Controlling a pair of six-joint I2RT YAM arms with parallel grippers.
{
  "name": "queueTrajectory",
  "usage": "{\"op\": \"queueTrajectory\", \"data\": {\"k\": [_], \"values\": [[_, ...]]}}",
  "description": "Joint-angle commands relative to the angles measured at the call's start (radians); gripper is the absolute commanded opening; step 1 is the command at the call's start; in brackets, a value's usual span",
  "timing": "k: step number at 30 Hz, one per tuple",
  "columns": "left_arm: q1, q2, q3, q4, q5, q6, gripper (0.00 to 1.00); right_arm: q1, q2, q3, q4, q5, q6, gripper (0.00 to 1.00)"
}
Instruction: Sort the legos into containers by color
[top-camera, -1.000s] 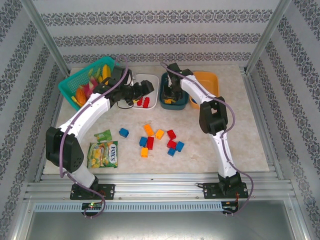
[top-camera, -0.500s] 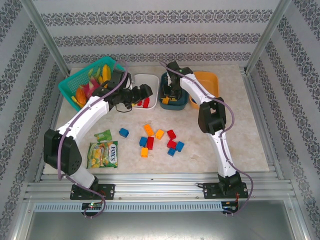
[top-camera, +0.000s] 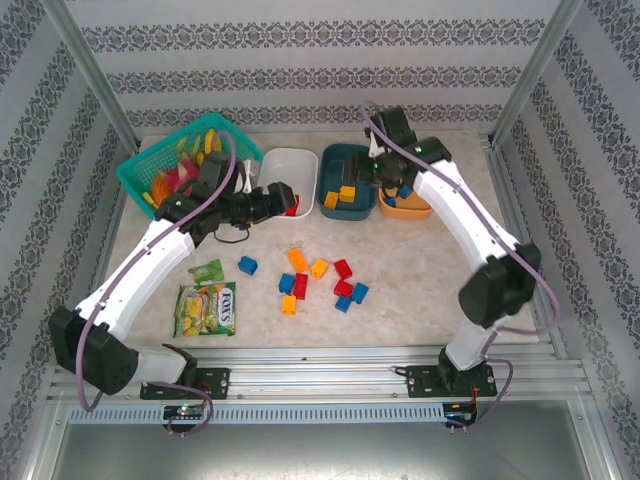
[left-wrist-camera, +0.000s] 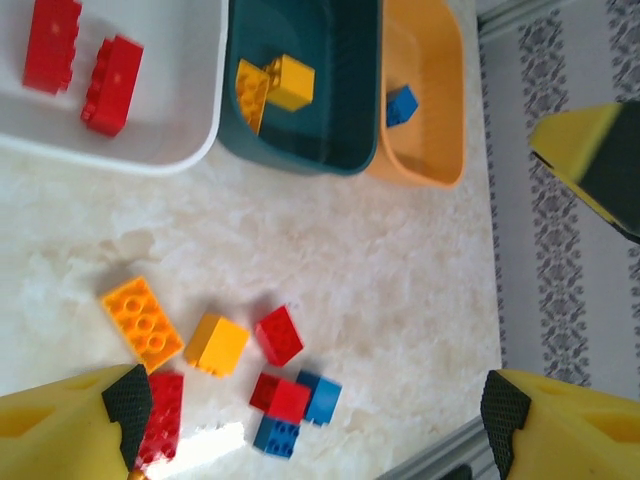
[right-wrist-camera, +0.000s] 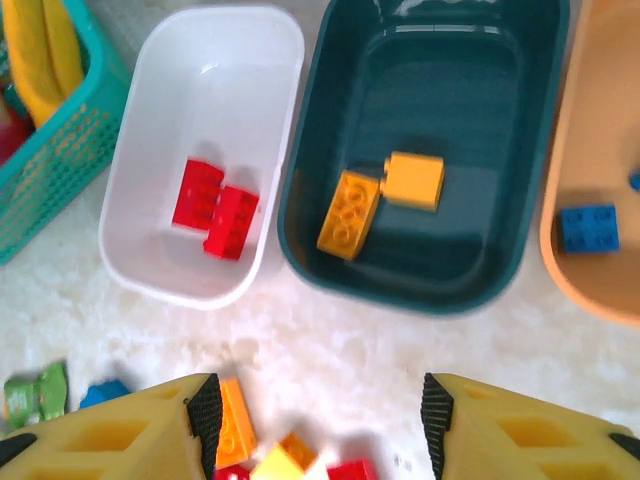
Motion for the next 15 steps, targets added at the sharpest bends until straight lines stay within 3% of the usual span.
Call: {"op": "queueTrajectory", "data": {"k": [1, 7, 11, 15], "values": [[-0.015, -0.071, -0.067, -0.097, -0.021, 0.045, 0.88, 0.036, -0.086, -0.176, 0.043, 0.032, 0.072, 0.58], [-0.012, -0.123, -0.227, -0.152, -0.153, -0.152, 0.84, 0.141, -0.291, -0.475, 0.251, -0.167, 0.037, 0.64], [-0.01, -0.094, -0.291, -0.109, -0.174, -0.293, 0.81, 0.236, -0.393, -0.614, 0.345, -0.19, 0.015, 0.72], [-0.011, -0.066, -0.294, -0.085, -0.196, -0.331, 0.81, 0.277, -0.456, -0.724, 0.402, -0.197, 0.047, 0.74]]}}
